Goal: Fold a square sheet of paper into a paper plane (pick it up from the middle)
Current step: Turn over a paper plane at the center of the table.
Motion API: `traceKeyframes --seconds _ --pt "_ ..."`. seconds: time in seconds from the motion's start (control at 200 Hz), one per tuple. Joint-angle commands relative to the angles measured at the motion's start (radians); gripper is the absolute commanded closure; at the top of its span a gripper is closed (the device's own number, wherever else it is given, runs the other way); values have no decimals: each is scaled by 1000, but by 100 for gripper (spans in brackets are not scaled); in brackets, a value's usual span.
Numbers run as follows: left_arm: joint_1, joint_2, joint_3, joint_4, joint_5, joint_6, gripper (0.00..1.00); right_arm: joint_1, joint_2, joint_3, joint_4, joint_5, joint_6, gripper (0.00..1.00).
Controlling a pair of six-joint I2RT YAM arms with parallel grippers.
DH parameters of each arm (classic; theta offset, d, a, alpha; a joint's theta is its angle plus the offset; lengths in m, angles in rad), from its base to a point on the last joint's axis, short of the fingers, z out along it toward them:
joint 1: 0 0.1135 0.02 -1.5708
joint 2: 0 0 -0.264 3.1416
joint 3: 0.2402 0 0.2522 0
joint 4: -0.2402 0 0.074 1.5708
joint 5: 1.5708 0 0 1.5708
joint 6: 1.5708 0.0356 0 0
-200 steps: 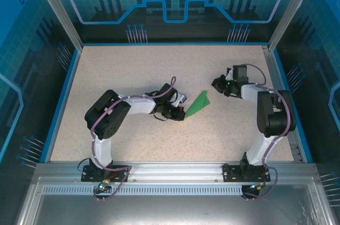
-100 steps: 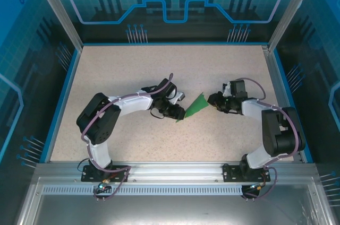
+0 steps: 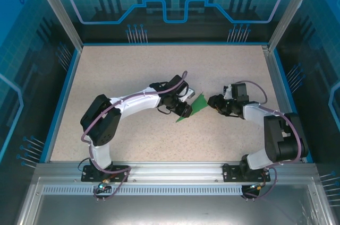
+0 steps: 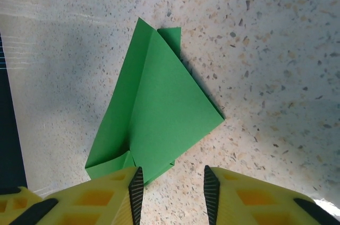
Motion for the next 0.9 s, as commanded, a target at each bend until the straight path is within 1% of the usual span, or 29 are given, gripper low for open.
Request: traceKeyframes --seconds 0.0,0.17,0.345,0.44,0.645,0.7,0.795,0.895 --pt "0 66 46 -64 -82 37 56 10 -28 -22 8 -23 4 61" --pt "-3 103 78 -51 -84 31 57 9 -44 -43 13 -23 7 60" --pt "-3 137 91 -55 -99 40 62 8 -56 -59 16 -21 8 59" --pt "-3 145 95 -55 -114 38 69 8 -56 -64 22 -24 11 59" --pt "-4 144 99 -65 -114 36 90 8 -55 -74 47 -41 28 59" --pt "-4 145 100 -68 -114 35 94 9 -55 -81 61 -47 40 59" --pt "-2 141 109 -77 -114 27 96 13 -55 -95 103 -67 71 58" --pt "12 120 115 -78 -85 6 100 21 -57 -117 160 -87 118 55"
